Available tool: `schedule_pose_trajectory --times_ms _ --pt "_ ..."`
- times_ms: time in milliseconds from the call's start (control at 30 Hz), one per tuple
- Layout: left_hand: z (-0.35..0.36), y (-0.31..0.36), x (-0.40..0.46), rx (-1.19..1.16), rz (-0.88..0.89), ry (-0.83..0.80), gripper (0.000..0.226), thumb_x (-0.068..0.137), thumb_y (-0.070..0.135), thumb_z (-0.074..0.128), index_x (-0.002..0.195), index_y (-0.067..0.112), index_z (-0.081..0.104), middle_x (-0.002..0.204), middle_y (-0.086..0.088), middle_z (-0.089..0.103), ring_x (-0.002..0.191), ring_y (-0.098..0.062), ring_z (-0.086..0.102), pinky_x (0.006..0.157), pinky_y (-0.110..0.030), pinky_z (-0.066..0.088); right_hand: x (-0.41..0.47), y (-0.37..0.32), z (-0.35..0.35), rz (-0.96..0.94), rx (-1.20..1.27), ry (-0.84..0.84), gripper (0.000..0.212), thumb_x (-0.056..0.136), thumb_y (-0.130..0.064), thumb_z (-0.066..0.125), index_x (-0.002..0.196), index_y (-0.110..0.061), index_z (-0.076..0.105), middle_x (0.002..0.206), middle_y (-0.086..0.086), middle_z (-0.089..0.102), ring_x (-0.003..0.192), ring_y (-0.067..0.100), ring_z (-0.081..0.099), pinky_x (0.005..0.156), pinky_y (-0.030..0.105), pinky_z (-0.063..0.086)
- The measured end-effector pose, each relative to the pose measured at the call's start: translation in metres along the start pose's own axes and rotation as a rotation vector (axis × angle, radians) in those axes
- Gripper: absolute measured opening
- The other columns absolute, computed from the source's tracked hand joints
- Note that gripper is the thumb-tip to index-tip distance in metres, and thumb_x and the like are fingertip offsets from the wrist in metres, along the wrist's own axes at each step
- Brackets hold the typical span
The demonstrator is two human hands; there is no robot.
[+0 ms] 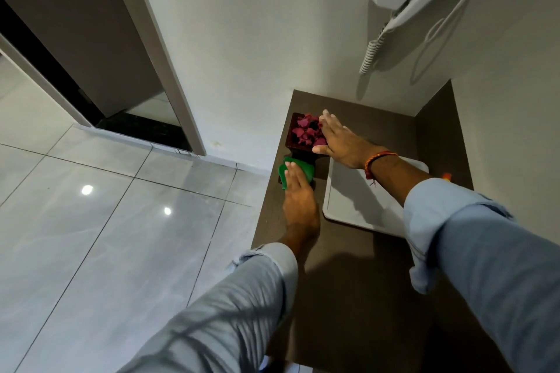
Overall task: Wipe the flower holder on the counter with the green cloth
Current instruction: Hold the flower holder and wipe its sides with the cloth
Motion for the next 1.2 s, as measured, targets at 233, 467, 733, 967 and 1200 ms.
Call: schedule_pose_trajectory --times_ms 233,467,733,967,1200 --pt "0.031 -0.049 0.000 0.577 0.238 -0.258 0.073 0.106 0.022 0.042 0.159 0.004 -0.005 0.168 -0.016 -0.008 0.154 -0.039 -0.011 0.124 -0.058 0.006 0.004 0.005 0.002 -0.028 -0.012 -0.011 0.085 0.099 -0.052 0.038 0.156 -0.006 -0.006 0.165 0.013 -0.016 0.154 0.028 -0.011 0.125 0.049 0.008" --pt "-0.008 -0.030 0.000 0.215 0.155 -0.199 0.070 0.102 0.019 0.050 0.159 0.009 0.011 0.162 -0.015 0.029 0.143 -0.039 0.040 0.110 -0.056 0.043 0.000 0.002 0.000 -0.028 -0.047 -0.011 0.084 0.100 -0.052 0.035 0.156 -0.004 -0.007 0.165 0.014 -0.017 0.154 0.027 -0.011 0.125 0.048 0.008" --pt "0.025 -0.010 0.002 0.219 0.087 -0.080 0.079 0.102 0.011 0.052 0.159 0.003 -0.002 0.168 -0.018 0.000 0.156 -0.035 0.004 0.118 -0.051 0.037 0.001 0.003 0.000 -0.035 -0.053 0.009 0.085 0.101 -0.050 0.036 0.155 -0.002 -0.007 0.165 0.015 -0.017 0.154 0.027 -0.011 0.126 0.049 0.009" --pt "0.050 -0.021 0.004 0.728 0.364 -0.415 0.065 0.106 0.022 0.038 0.159 0.005 0.005 0.169 -0.016 0.001 0.155 -0.040 -0.001 0.123 -0.058 0.013 0.001 0.004 0.000 -0.044 -0.029 -0.002 0.085 0.100 -0.050 0.036 0.155 -0.002 -0.008 0.164 0.015 -0.017 0.153 0.028 -0.011 0.125 0.049 0.008" --pt "-0.001 -0.004 0.027 0.739 0.343 -0.675 0.028 0.100 0.020 0.056 0.123 0.006 0.063 0.126 -0.017 0.065 0.118 -0.034 0.063 0.100 -0.044 0.051 -0.005 0.001 0.001 -0.018 0.008 0.041 0.084 0.100 -0.051 0.039 0.156 -0.005 -0.004 0.165 0.013 -0.015 0.154 0.027 -0.008 0.125 0.051 0.006"
Point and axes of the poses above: each hand's wrist, its own x-axis towards the middle knuckle, its own z-axis out of the palm, y = z × x, the point moved 3 cm from there along x, towards the middle knuckle
